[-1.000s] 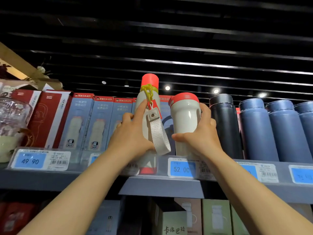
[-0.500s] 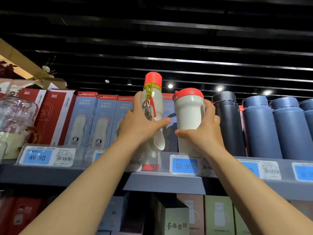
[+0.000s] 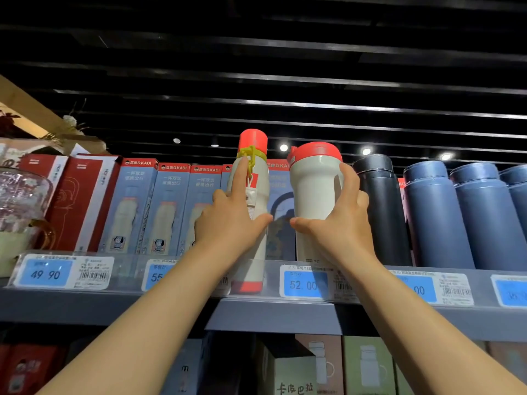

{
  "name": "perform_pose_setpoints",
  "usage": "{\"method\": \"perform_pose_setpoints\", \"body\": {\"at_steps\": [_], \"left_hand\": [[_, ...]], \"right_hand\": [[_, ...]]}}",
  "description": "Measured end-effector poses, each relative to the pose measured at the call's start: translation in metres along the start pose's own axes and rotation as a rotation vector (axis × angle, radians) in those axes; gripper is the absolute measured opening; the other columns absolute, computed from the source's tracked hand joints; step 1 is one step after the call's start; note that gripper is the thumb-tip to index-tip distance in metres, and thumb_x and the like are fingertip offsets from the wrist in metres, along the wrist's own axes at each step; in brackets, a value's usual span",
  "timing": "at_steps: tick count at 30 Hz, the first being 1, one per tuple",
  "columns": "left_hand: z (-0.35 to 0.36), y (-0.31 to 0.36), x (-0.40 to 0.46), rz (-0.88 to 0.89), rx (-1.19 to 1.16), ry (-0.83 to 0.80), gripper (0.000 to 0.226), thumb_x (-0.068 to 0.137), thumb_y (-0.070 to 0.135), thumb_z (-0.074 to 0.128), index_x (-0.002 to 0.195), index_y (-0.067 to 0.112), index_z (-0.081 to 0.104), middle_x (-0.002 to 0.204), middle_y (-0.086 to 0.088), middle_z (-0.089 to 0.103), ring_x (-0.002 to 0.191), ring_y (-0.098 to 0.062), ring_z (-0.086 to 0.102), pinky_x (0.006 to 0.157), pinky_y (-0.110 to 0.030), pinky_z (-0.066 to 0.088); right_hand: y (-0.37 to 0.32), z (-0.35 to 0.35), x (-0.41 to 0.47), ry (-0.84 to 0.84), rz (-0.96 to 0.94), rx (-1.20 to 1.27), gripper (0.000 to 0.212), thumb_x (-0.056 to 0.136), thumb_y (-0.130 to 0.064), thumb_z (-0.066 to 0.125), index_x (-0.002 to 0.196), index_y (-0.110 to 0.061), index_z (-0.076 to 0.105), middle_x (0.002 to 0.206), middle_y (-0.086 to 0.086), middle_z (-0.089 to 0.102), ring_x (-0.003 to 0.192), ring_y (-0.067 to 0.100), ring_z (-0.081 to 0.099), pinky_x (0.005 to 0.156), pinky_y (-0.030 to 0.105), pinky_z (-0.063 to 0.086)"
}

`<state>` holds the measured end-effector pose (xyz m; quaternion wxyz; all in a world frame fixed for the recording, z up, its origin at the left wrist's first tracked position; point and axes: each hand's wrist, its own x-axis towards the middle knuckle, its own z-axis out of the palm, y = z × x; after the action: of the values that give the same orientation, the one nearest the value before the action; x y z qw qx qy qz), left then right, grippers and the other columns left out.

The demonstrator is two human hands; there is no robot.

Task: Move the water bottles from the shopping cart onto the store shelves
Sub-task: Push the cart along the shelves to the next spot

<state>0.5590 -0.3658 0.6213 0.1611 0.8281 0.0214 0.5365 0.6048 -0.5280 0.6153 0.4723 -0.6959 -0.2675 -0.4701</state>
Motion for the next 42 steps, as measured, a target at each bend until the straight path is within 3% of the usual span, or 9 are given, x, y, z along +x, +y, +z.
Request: {"method": "perform_pose_setpoints", "body": {"at_steps": [8,16,20,26,29,32,42], "left_hand": [[0.003,0.002,-0.011,-0.021,0.088,0.018,0.106,0.086,0.058,0.059,0.149,0.038,-0.023,0.137,-0.015,0.042,0.112,-0.035,0.054,0.070,-0.035,0.037],[0.004,-0.001,-0.013,-0.009,0.132,0.011,0.102,0.087,0.064,0.051,0.148,0.038,-0.027,0.145,-0.010,0.034,0.115,-0.034,0.052,0.070,-0.035,0.038],[0.003,-0.003,-0.012,0.007,0.149,0.000,0.103,0.090,0.057,0.053,0.147,0.037,-0.030,0.144,-0.011,0.035,0.115,-0.031,0.052,0.068,-0.034,0.037],[0.001,-0.008,-0.010,0.022,0.058,-0.033,0.111,0.085,0.043,0.063,0.145,0.041,-0.030,0.138,-0.010,0.041,0.109,-0.030,0.054,0.069,-0.034,0.039],[-0.001,-0.008,-0.010,0.031,0.020,-0.048,0.113,0.083,0.041,0.066,0.146,0.042,-0.029,0.137,-0.009,0.044,0.110,-0.030,0.054,0.070,-0.035,0.039],[-0.002,-0.008,-0.011,0.045,0.009,-0.048,0.111,0.085,0.044,0.064,0.146,0.041,-0.028,0.129,-0.009,0.049,0.104,-0.029,0.054,0.069,-0.036,0.042],[-0.004,-0.009,-0.013,0.074,0.015,-0.072,0.115,0.085,0.038,0.068,0.142,0.044,-0.033,0.132,-0.009,0.047,0.091,-0.024,0.050,0.064,-0.031,0.039]], "right_hand": [[-0.011,0.000,-0.007,0.012,0.010,-0.080,0.099,0.068,-0.028,0.077,0.142,-0.043,0.011,0.133,0.003,0.029,0.102,0.032,0.052,0.082,0.040,0.048],[-0.016,-0.007,-0.013,-0.017,0.058,-0.129,0.109,0.067,-0.032,0.079,0.146,-0.044,0.005,0.135,0.007,0.034,0.102,0.034,0.052,0.081,0.036,0.042],[-0.016,-0.019,-0.013,-0.042,0.087,-0.101,0.113,0.067,-0.027,0.080,0.146,-0.044,0.002,0.133,0.009,0.033,0.091,0.028,0.045,0.077,0.032,0.039],[-0.011,-0.033,-0.005,-0.021,0.133,-0.093,0.120,0.061,-0.025,0.087,0.146,-0.043,0.005,0.128,0.011,0.042,0.102,0.035,0.054,0.085,0.047,0.052],[-0.012,-0.023,-0.004,-0.038,0.107,-0.088,0.124,0.058,-0.024,0.089,0.145,-0.046,0.003,0.127,0.011,0.039,0.100,0.035,0.054,0.085,0.045,0.052],[-0.012,-0.006,-0.004,-0.066,0.066,-0.177,0.128,0.060,-0.031,0.089,0.146,-0.047,-0.005,0.130,0.010,0.033,0.101,0.035,0.054,0.080,0.035,0.046],[-0.012,0.006,-0.008,-0.083,0.032,-0.523,0.115,0.073,-0.050,0.078,0.148,-0.038,-0.009,0.135,0.015,0.025,0.100,0.037,0.058,0.070,0.034,0.045]]}}
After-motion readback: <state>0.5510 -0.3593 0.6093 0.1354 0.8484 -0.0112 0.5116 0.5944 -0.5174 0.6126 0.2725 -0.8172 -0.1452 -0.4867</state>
